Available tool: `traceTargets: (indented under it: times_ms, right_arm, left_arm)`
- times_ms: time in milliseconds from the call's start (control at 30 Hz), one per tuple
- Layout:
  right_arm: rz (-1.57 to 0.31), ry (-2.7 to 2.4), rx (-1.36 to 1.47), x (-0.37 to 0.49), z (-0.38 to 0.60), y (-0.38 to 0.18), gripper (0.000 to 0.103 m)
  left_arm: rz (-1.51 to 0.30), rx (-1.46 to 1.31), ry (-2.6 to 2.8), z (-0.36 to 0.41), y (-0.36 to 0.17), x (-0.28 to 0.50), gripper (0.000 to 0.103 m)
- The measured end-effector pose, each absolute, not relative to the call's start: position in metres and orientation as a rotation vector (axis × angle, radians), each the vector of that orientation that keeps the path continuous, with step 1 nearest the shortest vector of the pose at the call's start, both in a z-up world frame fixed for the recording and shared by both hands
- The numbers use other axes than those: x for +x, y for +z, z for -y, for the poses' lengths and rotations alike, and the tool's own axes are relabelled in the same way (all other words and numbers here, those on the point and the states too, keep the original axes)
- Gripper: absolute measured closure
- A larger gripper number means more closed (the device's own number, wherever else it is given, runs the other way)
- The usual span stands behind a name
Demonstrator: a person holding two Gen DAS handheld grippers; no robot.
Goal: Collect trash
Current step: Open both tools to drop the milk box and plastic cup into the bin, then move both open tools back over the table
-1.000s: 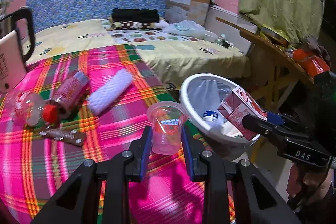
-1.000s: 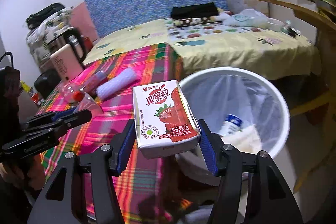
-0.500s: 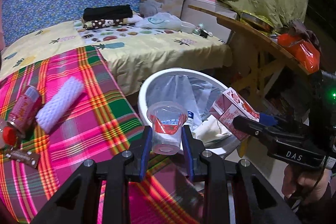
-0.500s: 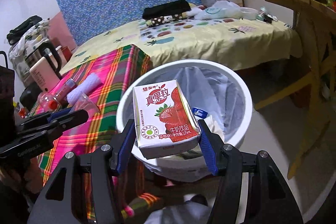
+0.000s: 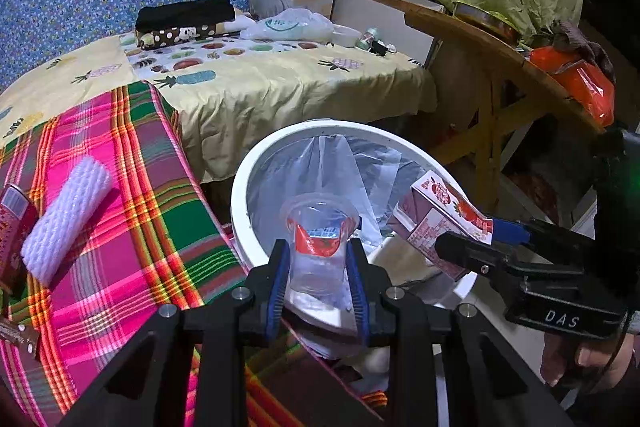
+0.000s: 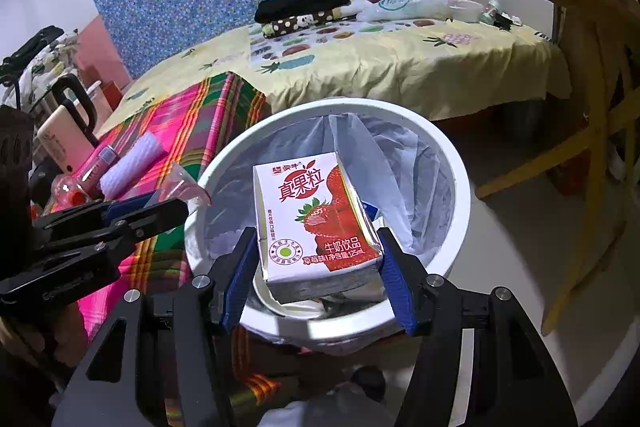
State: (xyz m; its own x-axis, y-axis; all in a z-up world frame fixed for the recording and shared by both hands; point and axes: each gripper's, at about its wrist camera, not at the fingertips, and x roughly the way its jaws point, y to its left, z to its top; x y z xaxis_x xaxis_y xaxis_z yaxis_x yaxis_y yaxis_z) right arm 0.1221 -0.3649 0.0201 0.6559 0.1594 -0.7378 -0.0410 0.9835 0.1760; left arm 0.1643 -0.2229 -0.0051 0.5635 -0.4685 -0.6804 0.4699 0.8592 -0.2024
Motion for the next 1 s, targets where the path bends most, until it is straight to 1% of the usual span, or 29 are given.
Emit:
traceTargets:
  times_ms: [133, 200, 233, 267, 633, 1000]
  right_arm:
    - [-0.838, 0.113, 0.128, 0.124, 0.364, 0.019, 0.042]
    - [-0.832, 0.117, 0.125, 0.124, 0.364, 0.019, 0.042]
    - [-0.83, 0.119, 0.122, 0.123, 0.364, 0.019, 0.042]
    - [-0.829, 0.12, 0.12, 0.124, 0.364, 0.019, 0.042]
    - [-0.821, 0.113, 0.128, 0.112, 0.364, 0.03, 0.042]
    - [-0.8, 0.182, 0.089, 0.099, 0.333, 0.046, 0.042]
  left_arm:
    - [-0.806, 0.002, -0.557, 0.225, -0.008, 0.169, 0.072]
    - [-0.806, -0.005, -0.556, 0.224, -0.009, 0.17, 0.06]
    - [-0.805, -0.012, -0.555, 0.223, -0.009, 0.17, 0.053]
    - [-0.805, -0.022, -0.555, 0.221, -0.009, 0.17, 0.052]
    - [-0.811, -0.051, -0.533, 0.204, -0.006, 0.162, 0.052]
    - [-0.766, -0.074, -0.484, 0.174, 0.01, 0.134, 0.052]
